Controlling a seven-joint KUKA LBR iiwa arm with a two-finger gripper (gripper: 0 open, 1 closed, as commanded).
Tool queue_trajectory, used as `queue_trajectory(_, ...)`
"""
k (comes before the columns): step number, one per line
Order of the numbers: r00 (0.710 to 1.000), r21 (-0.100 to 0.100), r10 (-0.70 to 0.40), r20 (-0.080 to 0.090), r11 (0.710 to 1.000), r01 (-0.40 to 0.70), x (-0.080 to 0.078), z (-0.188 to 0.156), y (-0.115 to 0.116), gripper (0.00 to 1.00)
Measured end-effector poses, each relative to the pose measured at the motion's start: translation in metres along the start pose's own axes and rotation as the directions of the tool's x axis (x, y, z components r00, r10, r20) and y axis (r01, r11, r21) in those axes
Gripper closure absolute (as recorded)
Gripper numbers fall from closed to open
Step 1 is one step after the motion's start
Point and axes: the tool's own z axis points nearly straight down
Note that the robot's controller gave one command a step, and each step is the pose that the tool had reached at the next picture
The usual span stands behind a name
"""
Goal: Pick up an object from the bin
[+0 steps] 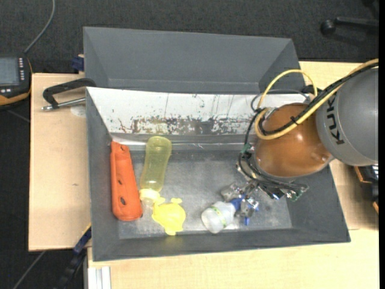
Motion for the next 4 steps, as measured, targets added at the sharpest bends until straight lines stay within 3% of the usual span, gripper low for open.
queue_trajectory(1,0.999,-0.002,-0.035,-0.002,0.999,0.035,0.003,0.000,0.000,1.00)
queue_trajectory(2,0.995,0.003,-0.099,0.005,0.995,0.099,-0.063,0.001,-0.001,1.00)
queue_trajectory(3,0.994,-0.002,-0.109,0.001,0.994,0.109,0.005,0.000,0.000,1.00)
queue_trajectory(4,0.994,-0.001,-0.109,0.001,0.994,0.109,0.005,0.000,0.000,1.00)
